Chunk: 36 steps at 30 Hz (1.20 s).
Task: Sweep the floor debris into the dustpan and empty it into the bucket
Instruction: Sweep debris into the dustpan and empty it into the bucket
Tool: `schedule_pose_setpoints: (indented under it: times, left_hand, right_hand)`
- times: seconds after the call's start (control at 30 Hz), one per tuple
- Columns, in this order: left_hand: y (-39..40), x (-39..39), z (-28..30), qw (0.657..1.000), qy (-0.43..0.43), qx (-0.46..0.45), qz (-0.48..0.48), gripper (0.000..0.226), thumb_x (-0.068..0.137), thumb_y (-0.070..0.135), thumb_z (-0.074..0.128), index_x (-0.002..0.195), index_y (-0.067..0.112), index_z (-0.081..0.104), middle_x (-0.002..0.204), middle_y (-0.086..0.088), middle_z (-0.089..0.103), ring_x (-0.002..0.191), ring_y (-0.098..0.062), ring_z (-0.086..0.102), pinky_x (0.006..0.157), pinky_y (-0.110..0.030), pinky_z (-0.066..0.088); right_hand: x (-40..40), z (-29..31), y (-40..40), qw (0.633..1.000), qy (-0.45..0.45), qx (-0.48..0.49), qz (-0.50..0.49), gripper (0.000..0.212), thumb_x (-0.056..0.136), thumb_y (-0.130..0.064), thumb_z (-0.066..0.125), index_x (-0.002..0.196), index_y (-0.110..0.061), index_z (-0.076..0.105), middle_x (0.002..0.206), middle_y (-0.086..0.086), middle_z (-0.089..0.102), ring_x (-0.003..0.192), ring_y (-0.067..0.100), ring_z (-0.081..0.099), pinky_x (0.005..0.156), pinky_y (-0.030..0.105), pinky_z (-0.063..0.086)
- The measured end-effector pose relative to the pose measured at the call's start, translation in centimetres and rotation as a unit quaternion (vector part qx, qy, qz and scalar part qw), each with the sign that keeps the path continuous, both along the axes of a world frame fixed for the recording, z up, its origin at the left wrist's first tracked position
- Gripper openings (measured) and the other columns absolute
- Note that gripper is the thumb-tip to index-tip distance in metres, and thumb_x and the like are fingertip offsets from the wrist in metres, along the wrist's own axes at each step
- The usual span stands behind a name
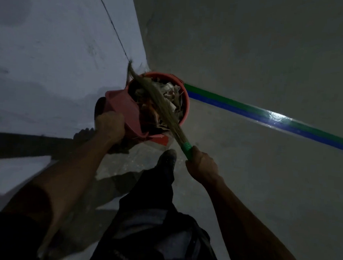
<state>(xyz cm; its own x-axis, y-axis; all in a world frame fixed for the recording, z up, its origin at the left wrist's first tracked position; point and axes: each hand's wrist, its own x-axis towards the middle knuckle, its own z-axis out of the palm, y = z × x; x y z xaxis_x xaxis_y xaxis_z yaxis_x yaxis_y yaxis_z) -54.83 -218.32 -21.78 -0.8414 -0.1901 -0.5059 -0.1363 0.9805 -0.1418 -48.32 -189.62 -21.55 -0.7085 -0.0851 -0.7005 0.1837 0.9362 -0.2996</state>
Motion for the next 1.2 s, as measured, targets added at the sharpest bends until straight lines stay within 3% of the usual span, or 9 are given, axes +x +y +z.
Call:
schedule_pose_setpoints:
  times: [0.17, 0.23, 0.37, 0.53, 0.63, 0.7, 0.8, 1.0, 1.2]
  left_hand:
    - [0.2, 5.0, 1.7, 0.999, 0.027, 0.01, 0.039, 0.015, 0.088, 0.018, 0.063, 0.084, 0.004, 0.062, 0.091, -0.016, 0.064, 0.08, -0.032, 0.061, 0.069, -0.039, 0.047]
    - [0.3, 7.0, 2.1, 0.997, 0.043, 0.022, 0.063, 0.016, 0.089, 0.023, 0.062, 0.084, 0.008, 0.057, 0.091, -0.015, 0.061, 0.08, -0.031, 0.058, 0.071, -0.038, 0.046]
    - [1.4, 11.3, 2.1, 0.993, 0.061, 0.063, 0.08, 0.022, 0.093, 0.022, 0.057, 0.103, 0.003, 0.06, 0.107, -0.022, 0.061, 0.099, -0.039, 0.059, 0.083, -0.044, 0.048]
    - [3.4, 15.6, 1.8, 0.982, 0.09, 0.122, 0.112, 0.037, 0.096, 0.022, 0.051, 0.125, 0.001, 0.051, 0.121, -0.028, 0.054, 0.111, -0.044, 0.053, 0.093, -0.051, 0.047]
    - [5.4, 17.6, 2.4, 0.976, 0.107, 0.138, 0.128, 0.04, 0.097, 0.024, 0.051, 0.128, 0.0, 0.046, 0.122, -0.026, 0.054, 0.111, -0.044, 0.053, 0.091, -0.049, 0.045]
    - [6.8, 18.6, 2.7, 0.972, 0.12, 0.162, 0.12, 0.036, 0.097, 0.023, 0.051, 0.124, 0.001, 0.046, 0.117, -0.025, 0.057, 0.105, -0.043, 0.057, 0.084, -0.046, 0.044]
    - [8.5, 19.5, 3.1, 0.969, 0.127, 0.185, 0.1, 0.032, 0.097, 0.024, 0.05, 0.122, 0.003, 0.045, 0.116, -0.024, 0.058, 0.104, -0.042, 0.057, 0.086, -0.047, 0.046]
    - [11.4, 19.1, 3.5, 0.976, 0.123, 0.174, 0.051, 0.046, 0.099, 0.03, 0.048, 0.133, 0.001, 0.037, 0.126, -0.028, 0.051, 0.108, -0.047, 0.054, 0.086, -0.051, 0.043]
    - [16.0, 15.1, 3.3, 0.971, 0.132, 0.197, -0.02, 0.04, 0.097, 0.032, 0.049, 0.127, 0.006, 0.039, 0.126, -0.024, 0.053, 0.105, -0.044, 0.056, 0.081, -0.049, 0.045]
  right_hand:
    - [5.2, 1.7, 1.6, 0.998, 0.026, -0.024, -0.06, 0.034, 0.093, -0.028, 0.057, 0.122, -0.012, 0.048, 0.11, 0.016, 0.064, 0.093, 0.036, 0.063, 0.071, 0.038, 0.051]
    - [7.4, 2.4, 2.1, 0.995, 0.034, -0.036, -0.091, 0.034, 0.093, -0.028, 0.058, 0.121, -0.011, 0.049, 0.111, 0.017, 0.063, 0.094, 0.036, 0.063, 0.074, 0.041, 0.054]
    - [12.0, 4.3, 3.4, 0.981, 0.037, -0.082, -0.174, 0.039, 0.093, -0.026, 0.06, 0.126, -0.008, 0.05, 0.112, 0.019, 0.062, 0.095, 0.039, 0.065, 0.08, 0.053, 0.056]
    - [17.2, 6.0, 5.2, 0.963, 0.066, -0.114, -0.235, 0.037, 0.092, -0.023, 0.061, 0.125, -0.006, 0.052, 0.107, 0.021, 0.064, 0.093, 0.041, 0.065, 0.08, 0.054, 0.055]
    - [19.7, 6.8, 6.3, 0.956, 0.077, -0.111, -0.26, 0.034, 0.092, -0.022, 0.061, 0.122, -0.007, 0.053, 0.105, 0.02, 0.065, 0.088, 0.04, 0.066, 0.075, 0.052, 0.057]
    - [21.2, 7.2, 7.1, 0.949, 0.08, -0.116, -0.281, 0.032, 0.092, -0.022, 0.061, 0.12, -0.009, 0.054, 0.1, 0.018, 0.064, 0.076, 0.035, 0.067, 0.061, 0.042, 0.059]
    - [23.2, 7.5, 8.3, 0.935, 0.078, -0.125, -0.321, 0.035, 0.091, -0.021, 0.061, 0.124, -0.012, 0.054, 0.091, 0.012, 0.064, 0.058, 0.023, 0.063, 0.046, 0.03, 0.053]
    - [24.4, 7.3, 11.0, 0.906, 0.074, -0.144, -0.392, 0.038, 0.089, -0.021, 0.063, 0.126, -0.015, 0.055, 0.086, 0.008, 0.063, 0.055, 0.022, 0.062, 0.045, 0.029, 0.053]
    - [22.1, 6.6, 14.4, 0.869, 0.089, -0.122, -0.472, 0.034, 0.088, -0.019, 0.063, 0.121, -0.015, 0.056, 0.081, 0.008, 0.063, 0.051, 0.021, 0.059, 0.041, 0.026, 0.048]
